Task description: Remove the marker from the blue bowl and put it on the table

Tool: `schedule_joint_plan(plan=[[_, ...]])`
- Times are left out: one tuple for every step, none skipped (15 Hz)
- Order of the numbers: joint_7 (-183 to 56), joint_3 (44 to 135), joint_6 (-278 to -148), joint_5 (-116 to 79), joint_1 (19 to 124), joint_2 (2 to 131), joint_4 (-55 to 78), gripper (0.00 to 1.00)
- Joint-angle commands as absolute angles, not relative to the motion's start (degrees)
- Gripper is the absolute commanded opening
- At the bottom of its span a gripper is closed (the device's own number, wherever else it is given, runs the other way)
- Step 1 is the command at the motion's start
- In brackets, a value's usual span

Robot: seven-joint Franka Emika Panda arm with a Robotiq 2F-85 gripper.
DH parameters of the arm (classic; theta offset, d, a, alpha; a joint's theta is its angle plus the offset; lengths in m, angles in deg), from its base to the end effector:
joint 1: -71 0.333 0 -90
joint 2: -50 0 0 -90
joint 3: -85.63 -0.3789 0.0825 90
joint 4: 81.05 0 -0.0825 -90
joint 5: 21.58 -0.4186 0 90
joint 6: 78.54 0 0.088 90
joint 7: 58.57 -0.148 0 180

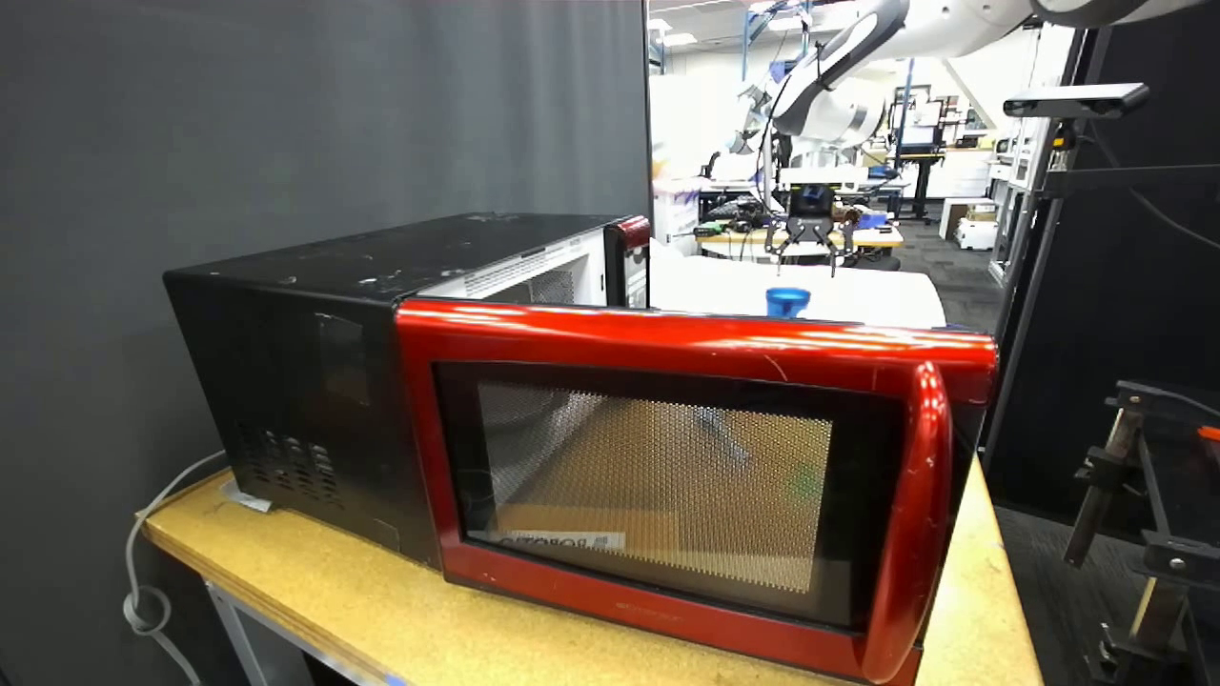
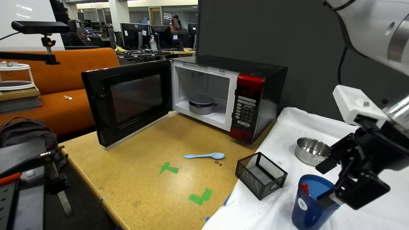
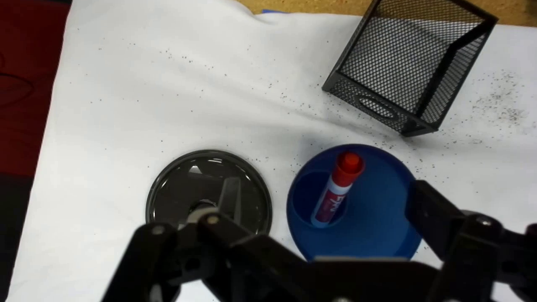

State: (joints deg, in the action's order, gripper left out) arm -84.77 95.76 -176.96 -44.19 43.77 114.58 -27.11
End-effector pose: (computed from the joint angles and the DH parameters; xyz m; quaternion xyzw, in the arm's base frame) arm 0.7110 -0.4144 0.1329 -0.8199 0.5381 0.1574 0.1161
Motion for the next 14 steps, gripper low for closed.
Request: schedule_joint_plan(plan=[[-83.2, 94.6, -173.7, -42.6, 42.2, 118.1, -32.4, 1.0], [-83.0, 94.5, -173.5, -42.5, 42.1, 118.7, -32.8, 1.0], [-82.8, 94.3, -173.1, -42.4, 42.0, 119.3, -33.4, 1.0], [-82.8, 94.1, -172.6, -42.5, 41.9, 119.8, -33.8, 1.0], [-82.8, 93.9, -172.1, -42.7, 41.9, 120.2, -34.4, 1.0], [-83.0, 93.5, -171.5, -42.8, 42.0, 120.6, -35.0, 1.0], [-83.2, 93.2, -171.1, -42.9, 42.1, 120.8, -35.6, 1.0], [-83.4, 92.8, -170.6, -43.0, 42.2, 121.0, -36.0, 1.0], [-83.9, 92.4, -169.9, -43.1, 42.5, 121.3, -36.8, 1.0], [-84.1, 92.0, -169.1, -43.1, 42.6, 121.7, -37.4, 1.0], [-84.6, 91.9, -168.7, -42.9, 42.8, 121.7, -37.5, 1.0], [-84.8, 92.4, -168.6, -43.4, 43.3, 121.3, -36.9, 1.0], [-85.5, 91.9, -167.7, -42.8, 43.0, 122.0, -38.1, 1.0], [-85.7, 92.5, -167.8, -43.4, 43.4, 121.5, -37.3, 1.0]])
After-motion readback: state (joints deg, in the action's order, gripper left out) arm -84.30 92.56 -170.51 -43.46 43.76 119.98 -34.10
